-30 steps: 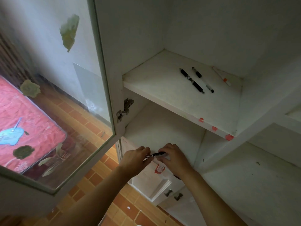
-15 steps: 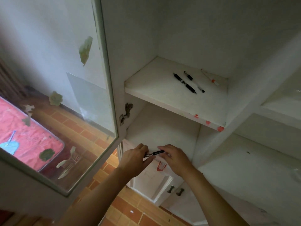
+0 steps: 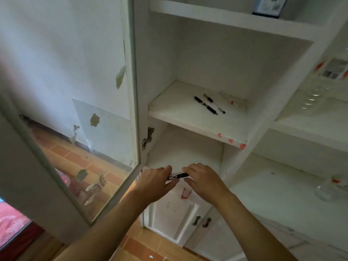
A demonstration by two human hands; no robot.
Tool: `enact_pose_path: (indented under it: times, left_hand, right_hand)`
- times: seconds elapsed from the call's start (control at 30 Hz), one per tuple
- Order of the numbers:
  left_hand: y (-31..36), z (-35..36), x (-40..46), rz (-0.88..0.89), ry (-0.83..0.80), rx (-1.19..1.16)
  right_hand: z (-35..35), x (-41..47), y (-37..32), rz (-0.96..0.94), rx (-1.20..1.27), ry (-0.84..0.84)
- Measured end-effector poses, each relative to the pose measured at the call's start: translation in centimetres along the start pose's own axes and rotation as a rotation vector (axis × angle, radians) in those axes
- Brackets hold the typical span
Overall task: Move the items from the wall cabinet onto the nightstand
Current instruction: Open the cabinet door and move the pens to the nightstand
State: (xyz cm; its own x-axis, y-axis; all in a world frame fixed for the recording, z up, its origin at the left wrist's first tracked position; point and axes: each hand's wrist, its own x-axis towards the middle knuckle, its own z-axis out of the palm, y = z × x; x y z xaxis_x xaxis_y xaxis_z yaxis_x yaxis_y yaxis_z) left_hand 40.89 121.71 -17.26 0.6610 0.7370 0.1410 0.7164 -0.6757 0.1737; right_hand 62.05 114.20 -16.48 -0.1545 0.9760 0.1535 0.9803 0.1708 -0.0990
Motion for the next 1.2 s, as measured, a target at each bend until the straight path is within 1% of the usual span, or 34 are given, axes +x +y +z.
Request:
enact_pose_path:
  times: [0.2, 0.4, 0.53, 0.63, 0.73, 0.9, 1.13, 1.2]
  left_hand:
    - [-0.3, -3.0, -0.5, 0.002, 0.057, 0.011]
    - [-0.6, -6.9, 0.0, 0.012, 0.160, 0.019]
    - [-0.6, -9.3, 1.1, -0.008, 0.228, 0.013]
    - [-0.8, -10.8, 2.2, -0.028, 0.244, 0.010]
    - [-0.9, -12.4, 3.6, -0.043, 0.295, 0.015]
    - [-0.5, -13.8, 6.3, -0.064, 0.330, 0.020]
    - [-0.6, -13.5, 9.9, -0.079, 0.348, -0.037]
    - [-0.8, -13.3, 11.0, -0.092, 0.319, -0.054]
  right_hand:
    - [-3.5, -0.3, -1.1, -0.026, -0.029, 0.046]
    - [-9.3, 1.3, -1.9, -0.047, -0.017, 0.244]
    - [-12.5, 3.4, -1.5, -0.014, -0.098, 0.306]
    - [-14.0, 5.3, 0.1, 0.097, -0.137, 0.263]
    - [-15.2, 7.3, 1.9, 0.212, -0.169, 0.236]
    - [-15.8, 9.7, 4.2, 0.372, -0.220, 0.159]
    - [-14.9, 11.8, 6.7, 0.515, -0.154, 0.090]
    - [-14.6, 12.4, 7.6, 0.554, -0.129, 0.077]
